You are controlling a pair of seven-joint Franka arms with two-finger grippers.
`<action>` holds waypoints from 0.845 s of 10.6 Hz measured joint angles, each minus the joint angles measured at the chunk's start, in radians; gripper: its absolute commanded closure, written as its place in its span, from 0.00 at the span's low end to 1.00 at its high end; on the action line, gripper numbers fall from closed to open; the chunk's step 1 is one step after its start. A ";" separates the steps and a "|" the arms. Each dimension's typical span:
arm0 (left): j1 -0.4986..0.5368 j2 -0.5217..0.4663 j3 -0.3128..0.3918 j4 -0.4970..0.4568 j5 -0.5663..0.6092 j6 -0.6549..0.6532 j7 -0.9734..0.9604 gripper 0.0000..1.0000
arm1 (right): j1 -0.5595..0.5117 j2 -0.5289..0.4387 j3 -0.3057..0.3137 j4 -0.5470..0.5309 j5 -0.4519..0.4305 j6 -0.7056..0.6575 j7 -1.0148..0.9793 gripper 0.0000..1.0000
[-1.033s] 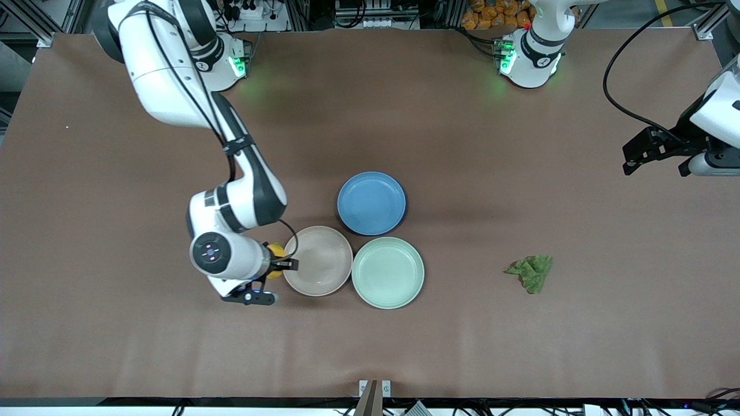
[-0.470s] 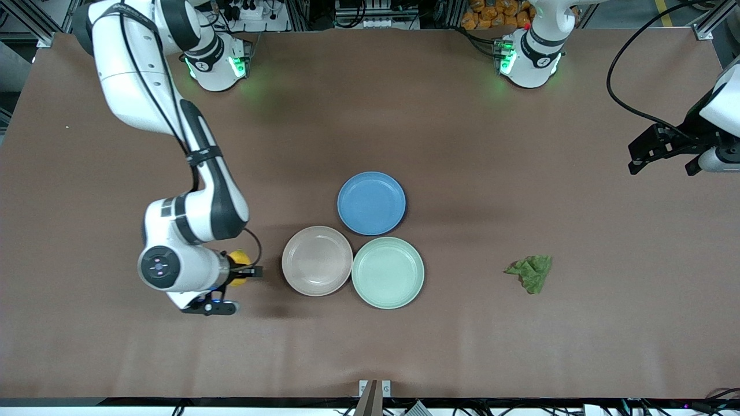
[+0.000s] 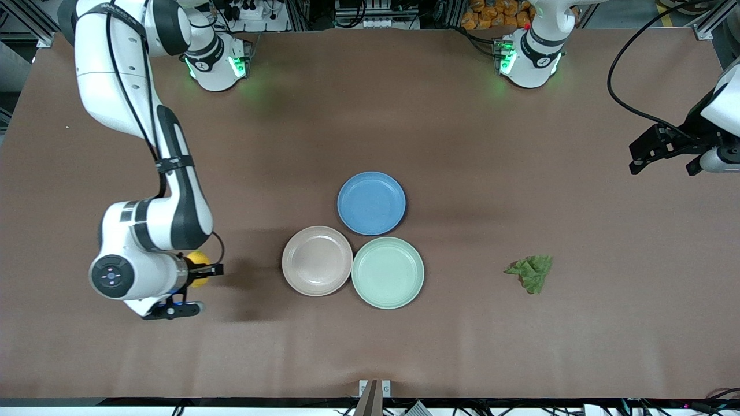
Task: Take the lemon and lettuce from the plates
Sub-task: 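Carry the lemon away from the plates with the right gripper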
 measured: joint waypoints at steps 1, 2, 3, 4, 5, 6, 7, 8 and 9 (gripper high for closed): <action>0.000 0.000 0.000 0.000 0.000 0.000 0.000 0.00 | -0.001 -0.006 -0.022 0.001 0.000 -0.010 -0.025 0.55; 0.000 0.001 0.000 0.000 0.000 0.000 0.000 0.00 | -0.003 -0.016 -0.033 0.001 0.000 -0.016 -0.036 0.55; 0.000 0.001 0.000 0.000 0.000 0.000 0.000 0.00 | -0.014 -0.027 -0.034 0.000 0.000 -0.021 -0.037 0.55; 0.000 0.002 0.000 0.000 0.000 0.000 0.000 0.00 | -0.038 -0.039 -0.024 -0.002 0.000 -0.021 -0.048 0.55; 0.000 0.004 0.000 0.000 0.000 0.000 0.000 0.00 | -0.064 -0.053 -0.012 -0.012 0.000 -0.020 -0.061 0.55; 0.000 0.007 0.000 0.000 0.000 0.000 0.000 0.00 | -0.090 -0.072 0.000 -0.032 0.000 -0.010 -0.070 0.55; 0.000 0.008 0.000 0.000 0.000 0.000 0.000 0.00 | -0.113 -0.098 0.015 -0.072 -0.002 0.017 -0.080 0.54; 0.000 0.009 0.000 0.000 0.000 0.000 0.000 0.00 | -0.129 -0.133 0.033 -0.128 -0.029 0.058 -0.085 0.54; 0.000 0.009 0.000 0.000 0.000 0.000 0.000 0.00 | -0.143 -0.177 0.052 -0.200 -0.054 0.100 -0.087 0.54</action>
